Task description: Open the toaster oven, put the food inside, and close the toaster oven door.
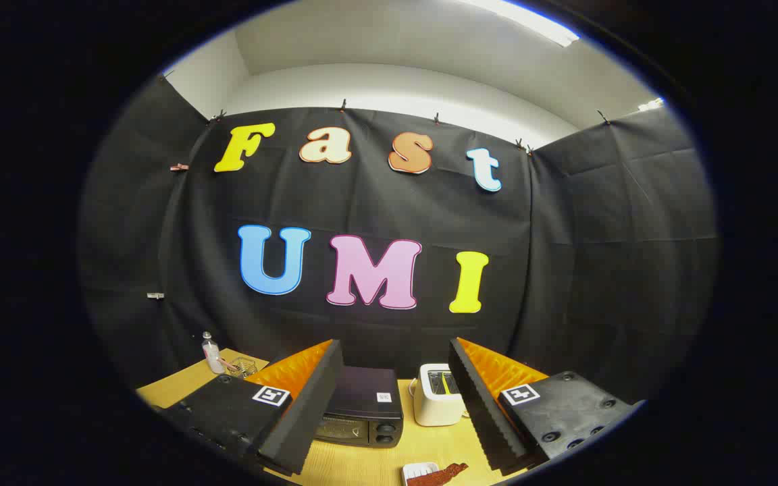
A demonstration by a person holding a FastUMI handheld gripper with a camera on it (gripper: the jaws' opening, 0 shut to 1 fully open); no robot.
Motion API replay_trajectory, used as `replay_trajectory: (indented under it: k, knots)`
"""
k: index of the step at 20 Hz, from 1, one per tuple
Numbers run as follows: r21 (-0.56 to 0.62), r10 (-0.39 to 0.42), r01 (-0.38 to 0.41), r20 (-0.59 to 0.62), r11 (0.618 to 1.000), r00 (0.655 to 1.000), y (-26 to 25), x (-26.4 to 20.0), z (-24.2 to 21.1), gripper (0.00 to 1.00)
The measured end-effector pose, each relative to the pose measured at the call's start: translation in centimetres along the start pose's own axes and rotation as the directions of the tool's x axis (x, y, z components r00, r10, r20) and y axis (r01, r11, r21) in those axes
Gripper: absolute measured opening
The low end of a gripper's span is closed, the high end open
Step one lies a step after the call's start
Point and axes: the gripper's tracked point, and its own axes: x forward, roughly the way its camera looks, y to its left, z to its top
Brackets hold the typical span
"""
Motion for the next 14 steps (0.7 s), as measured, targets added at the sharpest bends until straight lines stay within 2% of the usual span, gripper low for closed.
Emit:
replay_trajectory:
  k: [14]
  knots:
    - [-0.01, 0.009, -0.009, -0.004, 1.0, 1.0, 0.59, -0.54, -0.3, 0.97]
